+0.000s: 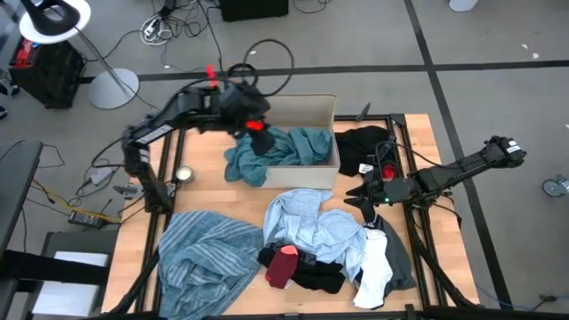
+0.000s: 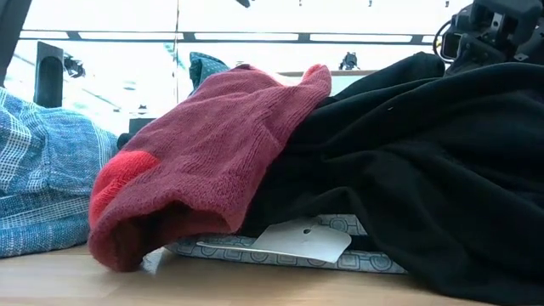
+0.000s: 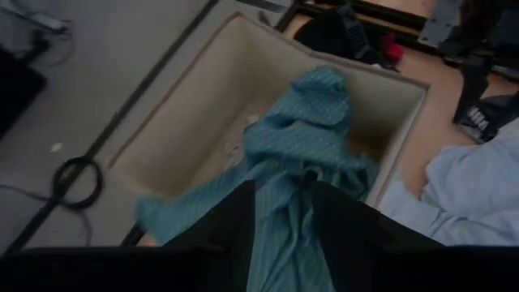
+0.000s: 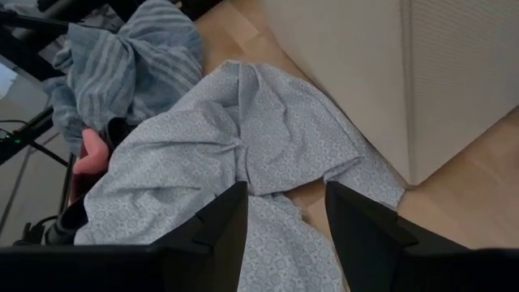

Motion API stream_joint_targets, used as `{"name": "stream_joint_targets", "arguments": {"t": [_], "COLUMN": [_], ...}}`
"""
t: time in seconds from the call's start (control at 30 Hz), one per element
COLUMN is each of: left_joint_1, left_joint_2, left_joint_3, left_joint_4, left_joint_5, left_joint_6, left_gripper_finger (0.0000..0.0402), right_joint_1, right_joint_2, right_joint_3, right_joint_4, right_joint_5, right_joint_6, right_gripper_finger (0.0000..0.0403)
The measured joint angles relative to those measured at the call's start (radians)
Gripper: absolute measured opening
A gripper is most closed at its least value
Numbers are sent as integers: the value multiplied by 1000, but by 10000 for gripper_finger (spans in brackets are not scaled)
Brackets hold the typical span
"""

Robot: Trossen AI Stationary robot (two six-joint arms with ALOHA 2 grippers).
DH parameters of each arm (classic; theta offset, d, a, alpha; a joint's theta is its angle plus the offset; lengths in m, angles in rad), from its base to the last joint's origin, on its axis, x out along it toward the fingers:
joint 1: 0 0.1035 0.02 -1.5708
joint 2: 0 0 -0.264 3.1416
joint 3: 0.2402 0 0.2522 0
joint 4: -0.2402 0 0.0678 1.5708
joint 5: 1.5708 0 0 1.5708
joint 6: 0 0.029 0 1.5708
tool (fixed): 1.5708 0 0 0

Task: Sort clothes
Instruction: Put the blue polo into the white laundry bin

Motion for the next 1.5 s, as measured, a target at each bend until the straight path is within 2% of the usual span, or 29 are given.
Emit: {"name": "stream_joint_targets", "arguments": {"t": [0.13, 0.23, 0.3, 0.6, 0.73, 0.83, 1.07, 1.13, 1.23, 1.3, 1.4, 1.5], "left_joint_1": [-59, -99, -118, -138, -129, -107, 12, 57, 123, 159, 181, 185], "left_joint_2": [-114, -238, -331, -722, -818, -835, -771, -737, -666, -615, -567, -569], "left_joint_3": [-163, -369, -535, -1255, -1503, -1642, -1852, -1879, -1891, -1875, -1824, -1740], "left_joint_4": [0, 50, 140, 587, 778, 889, 1220, 1345, 1434, 1448, 1466, 1406], "left_joint_5": [-90, -146, -161, -65, -16, -1, 15, 34, 104, 171, 279, 302], "left_joint_6": [-70, -137, -173, -311, -331, -331, -242, -203, -171, -175, -168, -160], "left_gripper_finger": [131, 131, 131, 131, 131, 131, 131, 131, 128, 104, 28, 8], "right_joint_1": [0, 0, 0, 0, 0, 0, 0, 0, 0, 0, 0, 0], "right_joint_2": [8, 8, 8, 9, 9, 9, 9, 9, 9, 9, 9, 9], "right_joint_3": [0, 0, 0, 0, 0, 0, 0, 0, 0, 0, 0, 0], "right_joint_4": [-1, 1, 3, 3, 4, 6, 8, 8, 8, 8, 9, 8], "right_joint_5": [-1, -1, -1, 0, 0, 0, 9, 9, 10, 10, 10, 10], "right_joint_6": [0, 2, 3, 19, 24, 42, 41, 42, 41, 41, 40, 40], "right_gripper_finger": [167, 167, 167, 167, 167, 167, 167, 167, 167, 167, 167, 167]}}
